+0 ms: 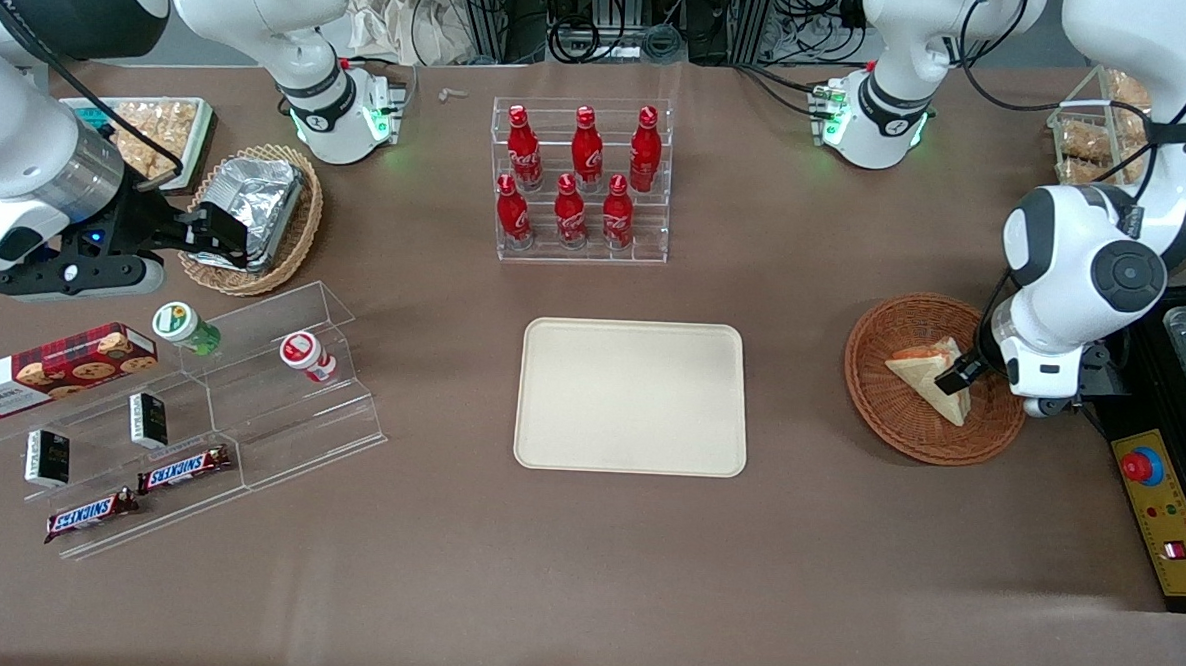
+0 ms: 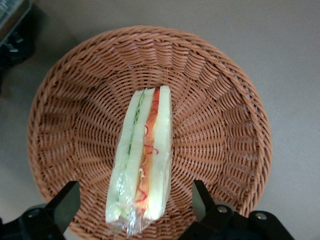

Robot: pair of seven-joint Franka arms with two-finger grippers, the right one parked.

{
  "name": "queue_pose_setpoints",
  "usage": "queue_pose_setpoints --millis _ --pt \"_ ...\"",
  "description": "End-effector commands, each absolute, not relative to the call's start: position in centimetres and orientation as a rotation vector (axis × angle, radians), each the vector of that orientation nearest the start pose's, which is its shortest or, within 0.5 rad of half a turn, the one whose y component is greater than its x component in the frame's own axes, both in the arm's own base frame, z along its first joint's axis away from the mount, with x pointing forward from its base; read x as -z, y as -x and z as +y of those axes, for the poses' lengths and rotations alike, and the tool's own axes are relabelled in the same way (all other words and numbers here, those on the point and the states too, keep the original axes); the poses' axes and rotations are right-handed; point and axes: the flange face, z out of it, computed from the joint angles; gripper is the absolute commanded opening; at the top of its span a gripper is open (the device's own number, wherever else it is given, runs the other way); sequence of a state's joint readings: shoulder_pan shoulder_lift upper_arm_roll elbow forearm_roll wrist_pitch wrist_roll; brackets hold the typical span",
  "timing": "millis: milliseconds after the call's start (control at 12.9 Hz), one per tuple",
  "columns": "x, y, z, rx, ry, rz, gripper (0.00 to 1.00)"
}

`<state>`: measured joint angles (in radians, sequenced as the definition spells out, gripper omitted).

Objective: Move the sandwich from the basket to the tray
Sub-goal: 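Close the left gripper on the wrapped sandwich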

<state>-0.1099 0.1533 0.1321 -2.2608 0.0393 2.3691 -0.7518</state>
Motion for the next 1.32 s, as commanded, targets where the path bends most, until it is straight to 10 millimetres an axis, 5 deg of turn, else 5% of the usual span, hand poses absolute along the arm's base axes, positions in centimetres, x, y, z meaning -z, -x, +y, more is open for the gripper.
queue_pose_setpoints --millis 0,466,544,699,932,1243 --pt "-26.9 -52.3 1.2 0.004 2.864 -1.132 1.0" --pt "-22.7 -51.0 1.1 0.045 2.872 -1.159 1.0" --pt "-22.3 -51.1 1.2 0.052 2.868 -1.178 0.89" --pt "-22.7 -51.3 1.2 0.062 2.844 -1.263 0.0" --pt "-24.4 -52.1 0.5 0.11 2.853 -1.284 0.0" --pt "-31.5 -53.4 0.6 0.131 2.874 -1.217 0.0"
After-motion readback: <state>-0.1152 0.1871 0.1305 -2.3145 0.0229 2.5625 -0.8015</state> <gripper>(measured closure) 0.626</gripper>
